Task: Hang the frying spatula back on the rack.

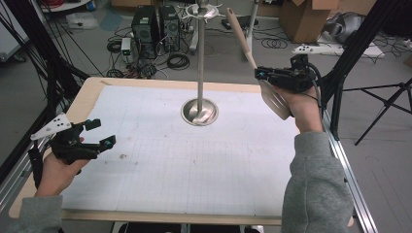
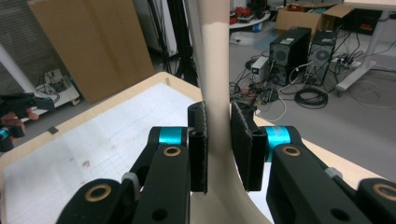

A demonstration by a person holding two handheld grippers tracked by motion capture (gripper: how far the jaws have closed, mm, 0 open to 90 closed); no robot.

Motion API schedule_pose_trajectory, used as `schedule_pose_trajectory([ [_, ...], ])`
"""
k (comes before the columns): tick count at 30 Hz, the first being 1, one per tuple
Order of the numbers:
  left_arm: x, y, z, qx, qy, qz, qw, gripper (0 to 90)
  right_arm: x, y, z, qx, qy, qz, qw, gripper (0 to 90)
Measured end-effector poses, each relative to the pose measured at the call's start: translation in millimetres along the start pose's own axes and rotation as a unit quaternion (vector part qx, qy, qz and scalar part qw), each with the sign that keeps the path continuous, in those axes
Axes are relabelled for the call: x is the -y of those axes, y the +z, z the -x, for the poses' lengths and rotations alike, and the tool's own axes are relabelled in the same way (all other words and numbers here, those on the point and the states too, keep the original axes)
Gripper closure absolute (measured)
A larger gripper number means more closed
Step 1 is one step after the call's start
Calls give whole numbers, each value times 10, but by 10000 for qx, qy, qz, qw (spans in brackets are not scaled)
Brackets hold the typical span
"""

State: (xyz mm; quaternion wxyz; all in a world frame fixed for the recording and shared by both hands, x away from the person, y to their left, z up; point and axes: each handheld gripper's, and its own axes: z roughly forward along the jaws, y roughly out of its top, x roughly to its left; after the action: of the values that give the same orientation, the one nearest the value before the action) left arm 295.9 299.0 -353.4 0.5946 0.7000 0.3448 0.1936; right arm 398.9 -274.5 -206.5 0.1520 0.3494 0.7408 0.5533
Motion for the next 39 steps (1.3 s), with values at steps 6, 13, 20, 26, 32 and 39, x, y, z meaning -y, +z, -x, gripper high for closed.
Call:
schedule_pose_trajectory([
  [6,7,4,-2,-8,-20,-6,10000,66,6,4,44,-42,84,32,10000,772],
  [13,11,-1,-7,-19,-18,-10,10000,66,13,42,72,-185,198,87,9996,773],
  [20,15,-11,-6,-34,-14,-8,10000,66,30,71,72,-296,244,86,9992,773],
  [26,21,-1,-6,-31,-10,-43,10000,66,40,79,48,-409,226,111,9988,773],
  [32,17,-2,-3,-37,-4,-39,10000,66,54,61,44,-455,255,97,9986,773],
  [39,18,10,1,-30,-12,-45,10000,66,61,60,25,-544,227,87,9982,773],
])
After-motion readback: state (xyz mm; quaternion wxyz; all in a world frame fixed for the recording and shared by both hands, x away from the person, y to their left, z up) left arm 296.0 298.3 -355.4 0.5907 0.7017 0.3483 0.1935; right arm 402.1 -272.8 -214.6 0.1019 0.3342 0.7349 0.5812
